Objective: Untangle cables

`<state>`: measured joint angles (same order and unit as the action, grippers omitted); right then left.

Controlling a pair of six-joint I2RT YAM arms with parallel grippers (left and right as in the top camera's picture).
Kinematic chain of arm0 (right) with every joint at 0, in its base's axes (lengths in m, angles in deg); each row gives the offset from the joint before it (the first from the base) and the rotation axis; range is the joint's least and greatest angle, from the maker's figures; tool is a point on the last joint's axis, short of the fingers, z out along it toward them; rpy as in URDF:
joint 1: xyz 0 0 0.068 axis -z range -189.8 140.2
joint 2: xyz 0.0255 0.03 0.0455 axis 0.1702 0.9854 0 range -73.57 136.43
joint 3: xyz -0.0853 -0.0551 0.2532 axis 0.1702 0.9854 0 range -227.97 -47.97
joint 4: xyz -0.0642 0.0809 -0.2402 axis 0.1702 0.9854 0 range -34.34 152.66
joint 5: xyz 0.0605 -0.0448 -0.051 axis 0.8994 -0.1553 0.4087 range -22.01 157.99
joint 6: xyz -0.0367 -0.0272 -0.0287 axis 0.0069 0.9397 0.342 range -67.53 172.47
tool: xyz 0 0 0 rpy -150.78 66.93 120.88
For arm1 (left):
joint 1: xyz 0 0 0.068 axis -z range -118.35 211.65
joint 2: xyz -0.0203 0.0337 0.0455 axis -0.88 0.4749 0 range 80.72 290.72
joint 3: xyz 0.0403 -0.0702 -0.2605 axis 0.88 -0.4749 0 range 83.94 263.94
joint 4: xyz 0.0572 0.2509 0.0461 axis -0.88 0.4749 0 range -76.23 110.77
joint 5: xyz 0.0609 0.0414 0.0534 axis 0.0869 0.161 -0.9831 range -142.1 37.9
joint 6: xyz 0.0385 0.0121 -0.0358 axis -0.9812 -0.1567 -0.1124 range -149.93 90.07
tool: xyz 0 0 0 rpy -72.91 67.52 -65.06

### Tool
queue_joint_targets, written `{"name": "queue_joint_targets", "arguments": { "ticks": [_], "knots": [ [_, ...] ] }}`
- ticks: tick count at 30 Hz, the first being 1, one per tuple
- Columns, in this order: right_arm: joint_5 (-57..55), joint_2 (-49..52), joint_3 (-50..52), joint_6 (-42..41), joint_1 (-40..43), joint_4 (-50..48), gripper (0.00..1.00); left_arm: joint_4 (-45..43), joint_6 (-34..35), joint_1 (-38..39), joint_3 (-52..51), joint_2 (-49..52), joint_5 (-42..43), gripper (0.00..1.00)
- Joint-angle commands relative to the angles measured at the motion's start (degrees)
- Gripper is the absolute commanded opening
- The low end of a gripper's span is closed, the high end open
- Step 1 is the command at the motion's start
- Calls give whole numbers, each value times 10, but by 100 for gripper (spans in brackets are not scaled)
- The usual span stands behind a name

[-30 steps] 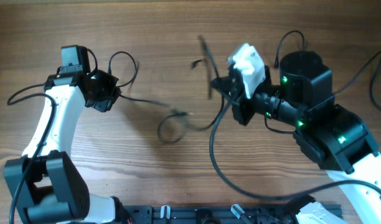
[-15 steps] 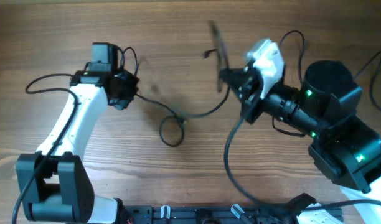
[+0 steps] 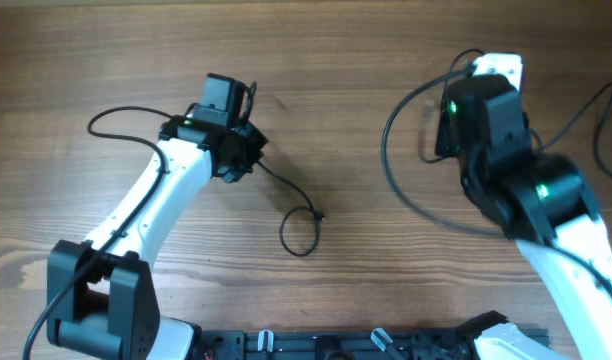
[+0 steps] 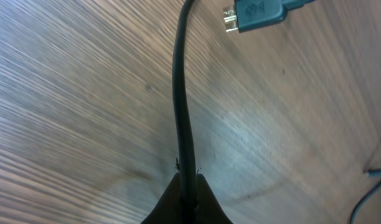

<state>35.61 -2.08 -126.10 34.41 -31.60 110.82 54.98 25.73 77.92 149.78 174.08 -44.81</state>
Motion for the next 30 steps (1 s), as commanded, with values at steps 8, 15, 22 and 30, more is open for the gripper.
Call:
{"name": "queue_joint_targets", "arguments": {
  "ticks": [8,15,22,30],
  "knots": [
    [53,158,-6,-22,122,7,64,1,3,60,5,-6,-7,4],
    [373,219,-6,123,127,7,94,1,3,62,5,-6,-6,4],
    [774,233,1,306,118,-1,94,-4,4,62,5,-6,81,4],
    [786,233,29,318,66,-29,94,-14,53,21,5,-6,282,4]
  ]
}}
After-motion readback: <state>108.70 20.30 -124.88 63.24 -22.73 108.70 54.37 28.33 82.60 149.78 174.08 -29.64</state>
